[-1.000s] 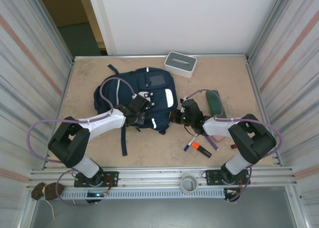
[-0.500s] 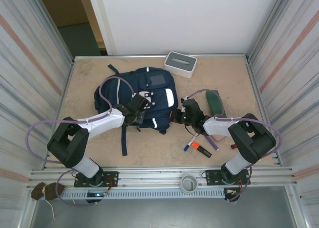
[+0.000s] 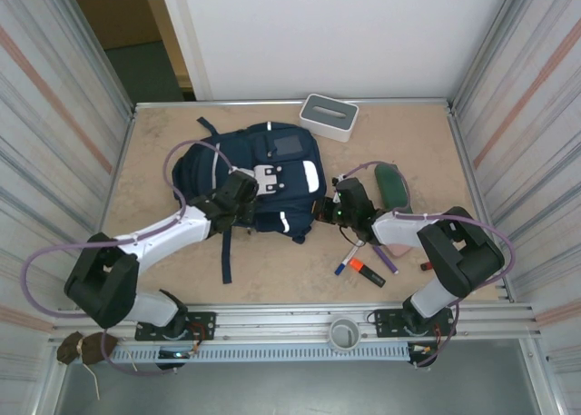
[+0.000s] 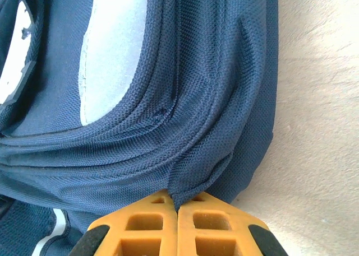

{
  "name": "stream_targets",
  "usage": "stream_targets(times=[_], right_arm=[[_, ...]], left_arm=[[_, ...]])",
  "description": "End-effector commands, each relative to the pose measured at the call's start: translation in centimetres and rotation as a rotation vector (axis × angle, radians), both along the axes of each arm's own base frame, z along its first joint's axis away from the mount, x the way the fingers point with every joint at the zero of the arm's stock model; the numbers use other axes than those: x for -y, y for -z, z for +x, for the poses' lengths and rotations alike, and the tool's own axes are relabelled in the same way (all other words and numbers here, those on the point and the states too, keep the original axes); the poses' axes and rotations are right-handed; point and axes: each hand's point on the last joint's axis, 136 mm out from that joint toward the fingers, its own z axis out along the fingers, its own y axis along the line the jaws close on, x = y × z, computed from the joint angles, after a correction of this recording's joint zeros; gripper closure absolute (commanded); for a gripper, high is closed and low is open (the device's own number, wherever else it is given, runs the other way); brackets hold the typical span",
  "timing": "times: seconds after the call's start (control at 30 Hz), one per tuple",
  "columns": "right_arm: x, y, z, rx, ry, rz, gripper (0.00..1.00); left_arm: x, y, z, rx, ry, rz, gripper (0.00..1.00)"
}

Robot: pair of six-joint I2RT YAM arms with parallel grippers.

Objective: Pack the student bag

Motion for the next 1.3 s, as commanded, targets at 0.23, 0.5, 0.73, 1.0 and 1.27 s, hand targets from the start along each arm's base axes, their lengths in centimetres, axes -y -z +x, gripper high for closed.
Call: stream_targets(times=[0.23,0.5,0.73,1.0,1.27], right_arm=[[4.3,1.0,1.3,-0.073,0.014,-0.101,1.0],[2.7,-0.3,3.3,-0.096,-0.143,-0.112,1.0],[0.3,-1.2,4.9,-0.124,-0.231,-0.1,0.93],[2.9,-5.2,5.0,-0.041,-0.154,-0.232,0.55],[-2.3,-6.9,-0.8,-0.003,-0.228,-0.138,0.33]], left_arm=[[-8.5,-1.7,0.9,0.107,-0.228,0.036,1.0],[-7.2,-4.5,0.3,0.143,-0.159,-0.096,1.0],[-1.2,-8.3,0.2,0.192,0.041,-0.192,1.0],[1.3,-7.9,1.0,0.167,0.081,-0.167,1.0],[4.0,-8.2,0.2,0.164,0.144,-0.197,1.0]])
